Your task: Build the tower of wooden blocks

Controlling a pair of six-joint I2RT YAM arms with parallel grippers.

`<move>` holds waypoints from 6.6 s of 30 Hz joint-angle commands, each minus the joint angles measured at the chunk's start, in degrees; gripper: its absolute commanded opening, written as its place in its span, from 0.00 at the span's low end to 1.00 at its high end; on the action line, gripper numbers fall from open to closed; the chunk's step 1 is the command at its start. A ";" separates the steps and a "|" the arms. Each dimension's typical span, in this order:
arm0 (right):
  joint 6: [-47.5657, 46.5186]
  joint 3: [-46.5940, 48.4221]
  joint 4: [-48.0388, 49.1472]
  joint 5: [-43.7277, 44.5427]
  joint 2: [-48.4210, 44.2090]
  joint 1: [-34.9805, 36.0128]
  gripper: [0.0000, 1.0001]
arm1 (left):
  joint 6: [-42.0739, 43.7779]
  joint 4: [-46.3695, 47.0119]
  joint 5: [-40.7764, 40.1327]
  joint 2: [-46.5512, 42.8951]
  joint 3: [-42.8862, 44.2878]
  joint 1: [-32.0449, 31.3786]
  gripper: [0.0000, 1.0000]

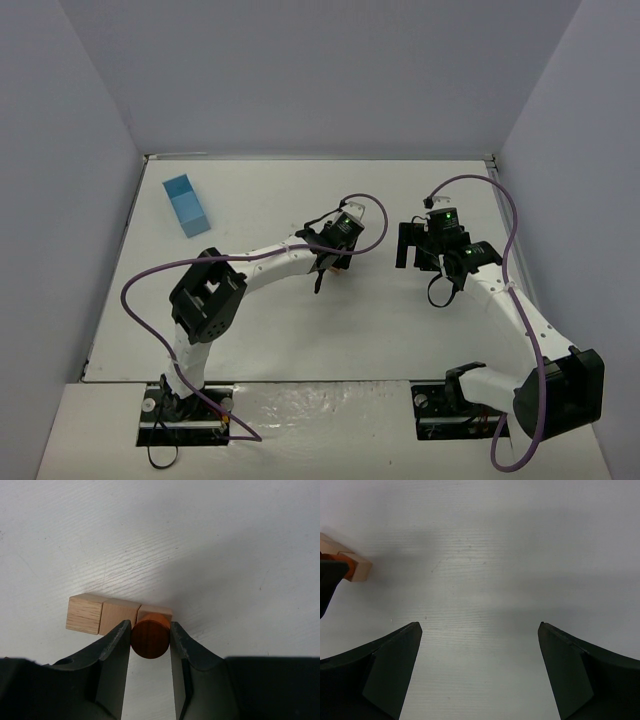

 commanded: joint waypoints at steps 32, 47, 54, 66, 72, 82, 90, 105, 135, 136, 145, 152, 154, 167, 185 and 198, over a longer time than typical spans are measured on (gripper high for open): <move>-0.46 0.47 2.28 -1.57 -2.17 -0.23 1.00 | -8.71 -11.51 6.74 -22.09 -10.18 15.20 0.46; 0.03 -0.46 2.19 -1.58 -4.52 -0.23 1.00 | -18.22 -14.59 11.87 -17.80 -15.74 23.36 0.26; 0.16 -0.88 2.28 -1.58 -5.94 -0.23 1.00 | -19.70 -17.52 10.41 -14.88 -13.82 23.79 0.25; 0.13 -1.25 2.36 -3.08 -7.60 -0.17 1.00 | -21.48 -19.41 9.62 -11.88 -13.57 23.88 0.31; 0.15 -1.75 2.45 -3.25 -7.99 -0.15 1.00 | -21.91 -19.15 9.19 -10.66 -13.38 23.88 0.36; 0.26 -2.18 2.56 -3.16 -8.25 -0.15 1.00 | -22.01 -19.06 9.04 -10.03 -12.69 23.88 0.34; -0.66 -1.00 2.72 -4.75 -8.03 -0.11 1.00 | -21.08 -19.02 9.30 -15.44 -14.94 23.38 0.03; -1.58 20.27 2.45 -37.95 2.44 0.23 0.89 | 15.93 9.27 11.25 -40.82 -24.39 11.51 0.00; 2.69 35.82 2.46 -38.32 17.50 13.10 0.63 | 34.03 24.34 32.42 -45.52 -24.46 6.66 0.01; 2.70 35.81 2.50 -38.49 17.57 13.17 0.62 | 34.00 24.45 32.29 -45.38 -24.45 6.61 0.01; 2.53 34.40 2.54 -39.48 17.61 13.48 0.60 | 33.69 25.85 31.02 -44.23 -24.27 6.56 0.01; 2.52 33.79 2.45 -40.52 17.70 13.92 0.59 | 33.60 25.94 30.40 -43.70 -23.75 6.56 0.01; 2.49 33.69 2.45 -40.76 17.85 14.02 0.59 | 33.40 26.14 30.45 -43.47 -23.80 6.56 0.01; 2.77 33.01 2.38 -40.72 18.30 14.62 0.49 | 32.72 27.35 29.56 -42.79 -23.64 6.30 0.01; 0.46 31.42 2.14 -36.40 17.56 14.62 0.00 | 29.32 27.35 25.40 -42.64 -26.82 5.95 0.28; -10.42 30.42 1.80 -16.44 18.71 14.68 0.00 | 7.30 15.89 10.28 -51.42 -36.45 10.63 0.92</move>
